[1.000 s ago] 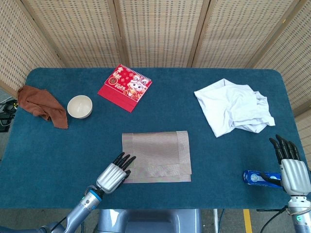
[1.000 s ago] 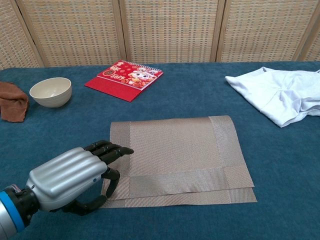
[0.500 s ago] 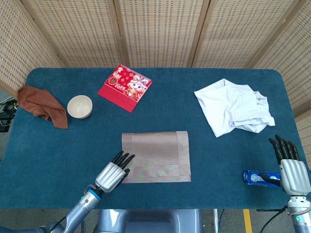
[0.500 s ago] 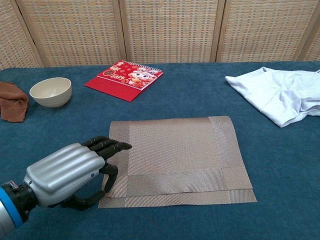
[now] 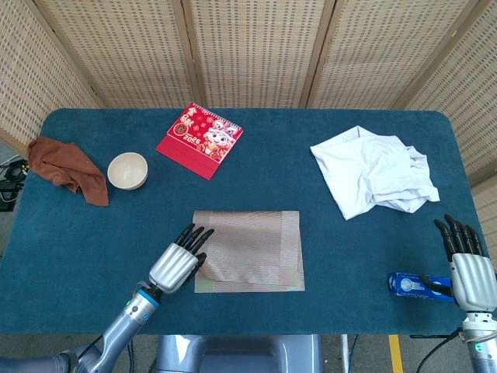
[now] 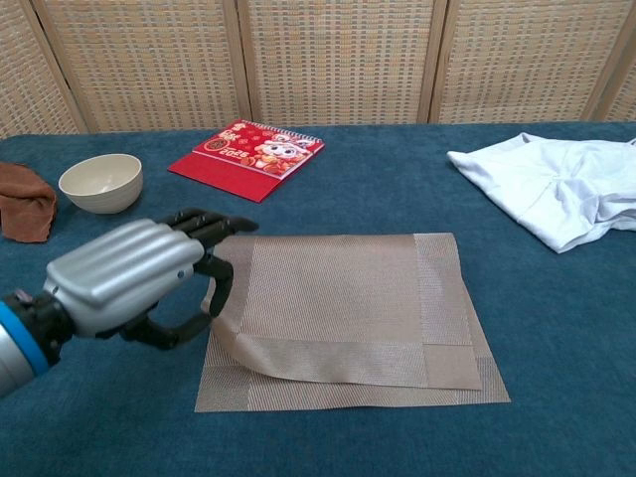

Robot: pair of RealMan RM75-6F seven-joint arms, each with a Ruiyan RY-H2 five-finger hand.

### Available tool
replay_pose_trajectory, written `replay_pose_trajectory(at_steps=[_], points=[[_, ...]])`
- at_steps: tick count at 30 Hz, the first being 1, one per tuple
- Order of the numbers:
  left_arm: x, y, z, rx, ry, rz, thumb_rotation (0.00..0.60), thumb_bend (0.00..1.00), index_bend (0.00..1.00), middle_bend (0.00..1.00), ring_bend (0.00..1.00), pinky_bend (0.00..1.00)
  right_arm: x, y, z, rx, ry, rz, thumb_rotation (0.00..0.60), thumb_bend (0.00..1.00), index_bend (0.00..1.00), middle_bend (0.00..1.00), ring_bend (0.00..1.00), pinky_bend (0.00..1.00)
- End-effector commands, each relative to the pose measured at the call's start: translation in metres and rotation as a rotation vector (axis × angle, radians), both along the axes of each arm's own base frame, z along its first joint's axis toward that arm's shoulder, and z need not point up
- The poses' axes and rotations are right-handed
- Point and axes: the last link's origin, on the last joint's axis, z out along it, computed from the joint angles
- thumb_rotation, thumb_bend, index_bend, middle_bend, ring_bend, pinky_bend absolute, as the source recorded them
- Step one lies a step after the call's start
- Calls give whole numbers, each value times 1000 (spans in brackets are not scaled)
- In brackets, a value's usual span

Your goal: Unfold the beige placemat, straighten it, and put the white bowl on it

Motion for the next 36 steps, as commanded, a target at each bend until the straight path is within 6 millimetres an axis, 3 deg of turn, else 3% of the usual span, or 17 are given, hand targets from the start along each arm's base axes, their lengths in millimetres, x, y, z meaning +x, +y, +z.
replay_pose_trajectory(at_steps=[1, 17, 28, 36], points=[[9, 22, 11, 32, 3, -6, 600, 518, 568, 0, 0, 0, -3, -2, -1, -1, 7, -13, 600, 212, 66, 0, 0, 0], [43, 93, 27, 124, 20, -21, 600, 516, 569, 0, 0, 0, -15, -11, -1, -14, 29, -66, 600, 212, 66, 0, 0, 0], [68, 155, 33, 314, 29, 49, 600, 515, 573, 0, 0, 0, -22, -14, 8, -57, 26, -88, 600, 212, 67, 0, 0, 0], [74, 187, 36, 413, 91, 108, 600, 516, 573, 0, 0, 0, -26, -16, 9, -59, 25, -107, 600, 212, 67, 0, 0, 0]])
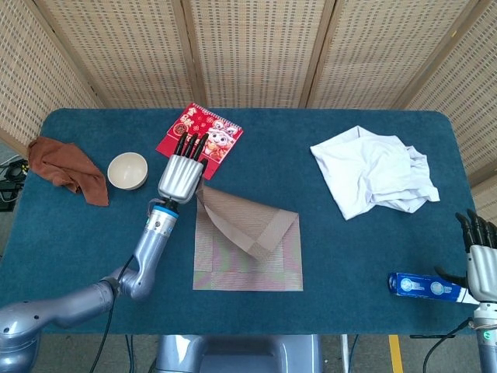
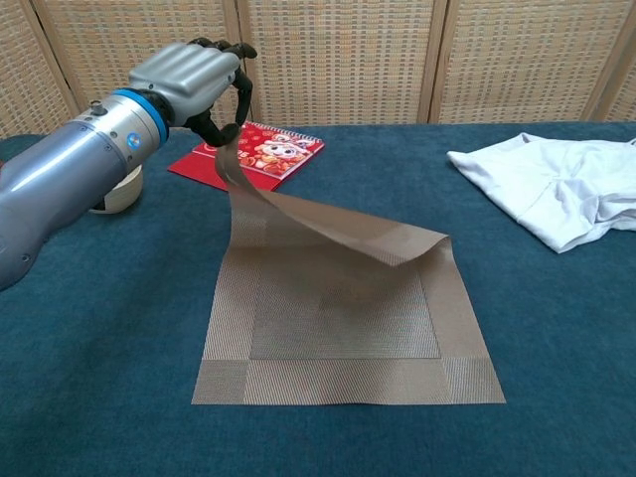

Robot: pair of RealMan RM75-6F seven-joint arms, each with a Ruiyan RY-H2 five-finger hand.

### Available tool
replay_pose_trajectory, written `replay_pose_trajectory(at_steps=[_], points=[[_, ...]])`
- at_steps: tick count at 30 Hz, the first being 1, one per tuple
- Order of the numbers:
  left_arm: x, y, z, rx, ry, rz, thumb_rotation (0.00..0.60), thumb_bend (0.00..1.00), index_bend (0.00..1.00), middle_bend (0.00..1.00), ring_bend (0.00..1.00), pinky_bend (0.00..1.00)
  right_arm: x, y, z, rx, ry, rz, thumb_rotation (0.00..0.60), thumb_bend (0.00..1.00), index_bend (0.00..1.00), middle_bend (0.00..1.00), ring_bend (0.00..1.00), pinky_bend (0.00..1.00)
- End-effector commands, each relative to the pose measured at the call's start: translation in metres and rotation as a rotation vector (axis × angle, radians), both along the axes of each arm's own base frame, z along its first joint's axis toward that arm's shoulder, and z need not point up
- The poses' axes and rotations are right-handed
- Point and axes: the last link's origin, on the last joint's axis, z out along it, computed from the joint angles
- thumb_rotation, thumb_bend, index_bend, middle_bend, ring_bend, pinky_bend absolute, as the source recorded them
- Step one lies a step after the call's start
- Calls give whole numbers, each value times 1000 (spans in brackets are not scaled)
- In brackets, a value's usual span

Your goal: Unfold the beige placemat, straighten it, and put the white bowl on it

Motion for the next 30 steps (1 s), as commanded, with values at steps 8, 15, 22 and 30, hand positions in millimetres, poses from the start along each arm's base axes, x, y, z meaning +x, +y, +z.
replay_pose_trajectory(at_steps=[8, 15, 22, 30], points=[[0, 27, -12, 111, 211, 58, 600, 511, 555, 0, 0, 0, -1, -2, -3, 12, 3, -3, 600, 212, 68, 0, 0, 0], [1, 32, -12, 200, 311, 62, 600, 510, 556, 0, 0, 0, -2, -2, -3, 11, 1, -4, 600, 212, 69, 0, 0, 0], [7, 42, -12, 218, 323, 90, 600, 510, 559, 0, 0, 0, -2, -2, -3, 12, -3, -5, 600, 212, 69, 0, 0, 0], [9, 48, -20, 200, 322, 135, 600, 420, 427, 0, 0, 0, -2, -2, -1, 7, -6, -5, 600, 212, 69, 0, 0, 0]])
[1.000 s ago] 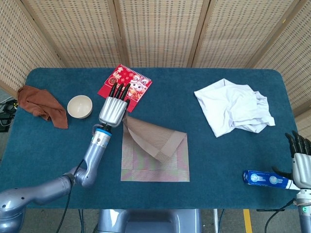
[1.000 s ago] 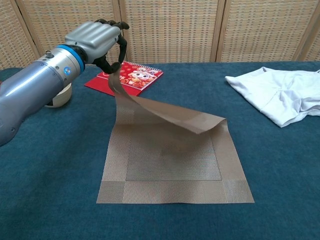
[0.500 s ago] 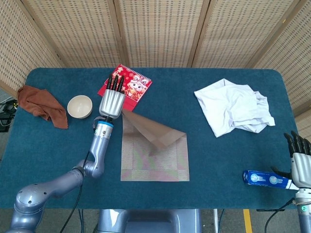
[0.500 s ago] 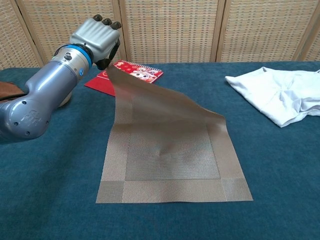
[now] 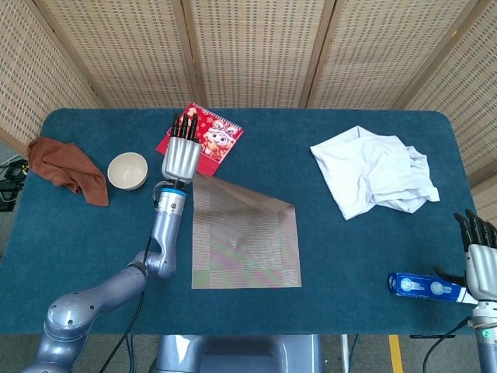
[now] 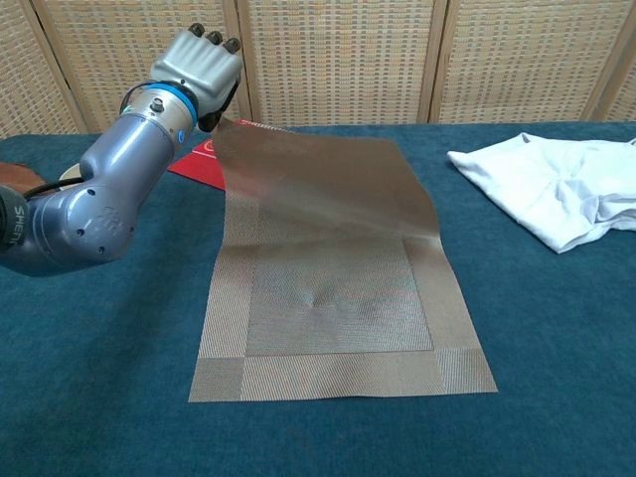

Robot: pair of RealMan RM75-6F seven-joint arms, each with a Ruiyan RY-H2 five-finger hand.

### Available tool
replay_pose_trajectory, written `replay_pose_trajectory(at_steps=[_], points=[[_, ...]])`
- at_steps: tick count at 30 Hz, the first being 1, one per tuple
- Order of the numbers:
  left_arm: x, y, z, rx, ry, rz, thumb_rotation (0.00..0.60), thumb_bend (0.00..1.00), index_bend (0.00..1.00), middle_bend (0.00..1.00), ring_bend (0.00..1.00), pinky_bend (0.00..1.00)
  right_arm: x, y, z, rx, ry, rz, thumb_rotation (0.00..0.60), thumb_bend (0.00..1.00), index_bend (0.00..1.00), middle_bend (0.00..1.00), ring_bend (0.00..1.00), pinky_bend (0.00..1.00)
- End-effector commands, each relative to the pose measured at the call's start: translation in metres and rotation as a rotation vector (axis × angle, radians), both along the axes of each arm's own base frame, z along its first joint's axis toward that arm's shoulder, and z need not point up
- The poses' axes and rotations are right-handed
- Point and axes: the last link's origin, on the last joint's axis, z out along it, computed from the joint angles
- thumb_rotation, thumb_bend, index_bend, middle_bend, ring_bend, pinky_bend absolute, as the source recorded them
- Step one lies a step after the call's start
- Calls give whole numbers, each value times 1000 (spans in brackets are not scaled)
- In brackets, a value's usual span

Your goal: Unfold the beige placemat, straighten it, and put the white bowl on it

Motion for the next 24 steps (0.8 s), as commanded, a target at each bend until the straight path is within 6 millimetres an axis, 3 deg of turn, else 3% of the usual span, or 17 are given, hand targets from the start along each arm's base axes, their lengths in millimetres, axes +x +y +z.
replay_pose_trajectory(at_steps=[1, 5, 9, 13, 20, 24], points=[[0, 1, -5, -12, 2, 23, 600, 383, 393, 0, 0, 0, 0, 0, 0, -1, -1, 0, 600, 212, 69, 0, 0, 0], [-8, 6, -7, 3, 98, 104, 600, 347, 397, 0, 0, 0, 1, 0, 0, 0, 0, 4, 600, 212, 69, 0, 0, 0], [-10, 8, -9, 3, 133, 181, 600, 347, 311, 0, 0, 0, 0, 0, 1, -2, 1, 2, 600, 212, 69, 0, 0, 0], [-11, 7, -7, 11, 150, 187, 600, 351, 289, 0, 0, 0, 0, 1, 0, 0, 2, 1, 600, 212, 69, 0, 0, 0], [-12, 4, -8, 7, 136, 171, 600, 450, 236, 0, 0, 0, 2, 1, 0, 0, 1, 6, 600, 212, 69, 0, 0, 0], [-15, 0, -10, -10, 94, 164, 600, 451, 199, 0, 0, 0, 2, 1, 1, -1, -3, 6, 600, 212, 69, 0, 0, 0]])
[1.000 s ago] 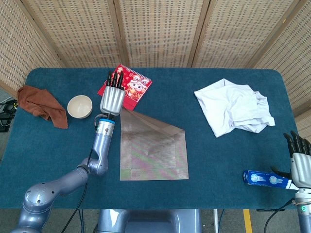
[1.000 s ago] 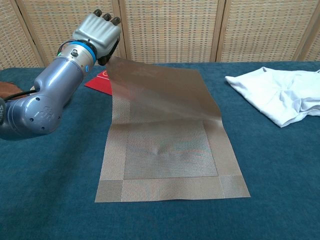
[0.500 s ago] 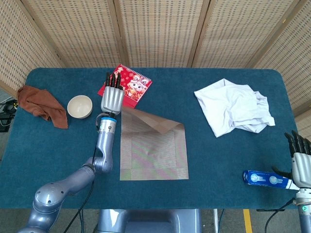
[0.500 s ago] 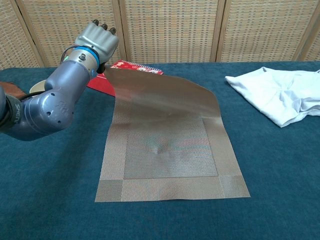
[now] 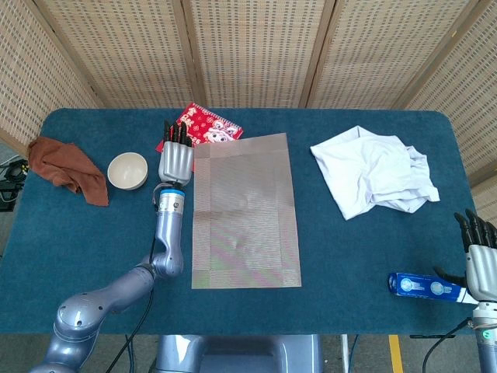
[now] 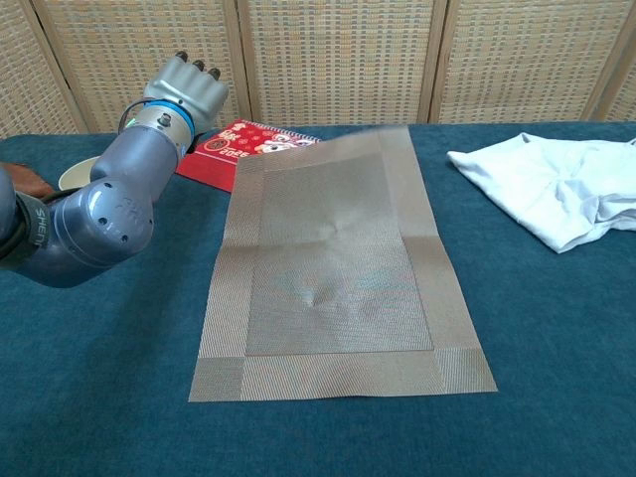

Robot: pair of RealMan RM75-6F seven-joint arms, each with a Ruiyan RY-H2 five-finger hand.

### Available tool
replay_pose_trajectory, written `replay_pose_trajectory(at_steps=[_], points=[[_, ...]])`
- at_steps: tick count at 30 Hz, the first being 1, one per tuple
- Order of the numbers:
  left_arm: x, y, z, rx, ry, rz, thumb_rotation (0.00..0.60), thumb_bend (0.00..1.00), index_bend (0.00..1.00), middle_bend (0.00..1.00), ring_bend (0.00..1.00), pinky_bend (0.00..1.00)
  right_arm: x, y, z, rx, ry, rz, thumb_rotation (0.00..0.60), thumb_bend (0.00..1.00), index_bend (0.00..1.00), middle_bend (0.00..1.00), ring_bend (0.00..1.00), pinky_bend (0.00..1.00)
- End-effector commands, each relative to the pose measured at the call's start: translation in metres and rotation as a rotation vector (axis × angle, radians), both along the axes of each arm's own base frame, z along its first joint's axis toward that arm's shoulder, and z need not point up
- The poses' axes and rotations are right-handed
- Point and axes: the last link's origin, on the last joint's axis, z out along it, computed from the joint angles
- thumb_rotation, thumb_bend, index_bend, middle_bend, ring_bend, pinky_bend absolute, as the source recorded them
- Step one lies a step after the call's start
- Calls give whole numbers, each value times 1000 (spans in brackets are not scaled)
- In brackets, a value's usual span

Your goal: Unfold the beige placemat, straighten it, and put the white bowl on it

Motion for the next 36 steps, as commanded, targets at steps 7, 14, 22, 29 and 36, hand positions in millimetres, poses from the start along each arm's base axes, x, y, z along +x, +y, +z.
replay_pose_trajectory(at_steps=[7, 14, 22, 29, 36], points=[[-6, -15, 9, -15, -132, -67, 600, 297, 170, 0, 0, 0, 0, 0, 2, -3, -5, 3, 600, 212, 69, 0, 0, 0], [-34, -56, 51, -13, -288, -141, 600, 236, 144, 0, 0, 0, 2, 1, 0, 7, -6, 9, 600, 212, 69, 0, 0, 0], [-61, -100, 93, -33, -382, -151, 600, 104, 107, 0, 0, 0, 6, 2, -5, 21, -1, 29, 600, 212, 69, 0, 0, 0], [-108, -172, 129, -93, -507, -61, 600, 98, 70, 0, 0, 0, 12, 5, -12, 49, 10, 50, 600, 211, 69, 0, 0, 0], [-138, -218, 149, -76, -574, -25, 600, 98, 63, 0, 0, 0, 16, 7, -20, 77, 18, 68, 600, 211, 69, 0, 0, 0]])
